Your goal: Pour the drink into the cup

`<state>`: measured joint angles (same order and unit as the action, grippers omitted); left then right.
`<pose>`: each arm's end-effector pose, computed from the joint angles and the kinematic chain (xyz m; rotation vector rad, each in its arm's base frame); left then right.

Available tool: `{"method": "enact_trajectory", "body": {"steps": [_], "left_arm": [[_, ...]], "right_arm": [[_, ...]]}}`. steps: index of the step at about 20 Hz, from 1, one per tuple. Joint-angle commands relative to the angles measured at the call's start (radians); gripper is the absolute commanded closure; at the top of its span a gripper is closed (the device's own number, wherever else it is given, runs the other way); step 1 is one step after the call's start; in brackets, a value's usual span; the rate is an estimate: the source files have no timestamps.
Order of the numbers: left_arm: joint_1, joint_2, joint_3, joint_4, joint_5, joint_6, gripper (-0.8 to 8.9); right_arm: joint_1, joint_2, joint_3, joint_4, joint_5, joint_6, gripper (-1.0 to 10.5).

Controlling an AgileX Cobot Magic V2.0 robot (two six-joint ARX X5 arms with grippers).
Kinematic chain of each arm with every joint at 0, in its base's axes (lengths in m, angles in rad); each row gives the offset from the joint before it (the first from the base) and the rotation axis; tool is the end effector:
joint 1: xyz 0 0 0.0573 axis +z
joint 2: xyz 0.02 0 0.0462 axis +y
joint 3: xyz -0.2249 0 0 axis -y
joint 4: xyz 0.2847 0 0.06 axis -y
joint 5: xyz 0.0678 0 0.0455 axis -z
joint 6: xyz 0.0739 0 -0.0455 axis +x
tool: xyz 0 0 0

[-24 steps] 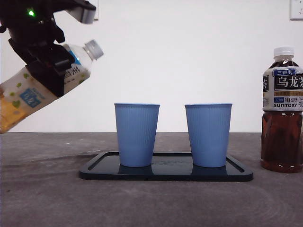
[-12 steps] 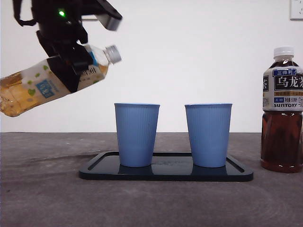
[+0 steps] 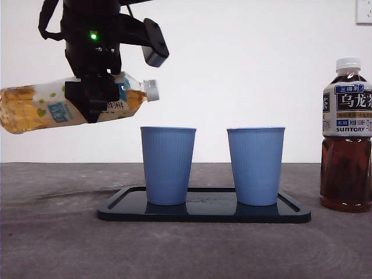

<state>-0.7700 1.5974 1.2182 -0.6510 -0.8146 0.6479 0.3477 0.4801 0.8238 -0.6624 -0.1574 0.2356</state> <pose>0.3057 -0.2215 0.1771 1.3507 0.7405 -0.2033 0.1860 0.0797 0.3157 0.1980 0.3779 0.4604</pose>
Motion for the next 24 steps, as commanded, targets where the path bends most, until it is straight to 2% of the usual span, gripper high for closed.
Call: {"method": "enact_trajectory", "body": {"steps": [1,12,24], "left_arm": [[-0.022,0.018,0.036,0.018,-0.094,0.080,6.74],[-0.037,0.058,0.036,0.053,-0.181,0.186,6.92],[-0.040,0.071,0.036,0.112,-0.239,0.408,7.28]], "right_arm": [[0.006,0.002,0.012,0.011,0.001,-0.008,4.9],[0.006,0.002,0.012,0.011,0.000,-0.007,4.9],[0.006,0.002,0.012,0.011,0.000,-0.008,4.9]]}}
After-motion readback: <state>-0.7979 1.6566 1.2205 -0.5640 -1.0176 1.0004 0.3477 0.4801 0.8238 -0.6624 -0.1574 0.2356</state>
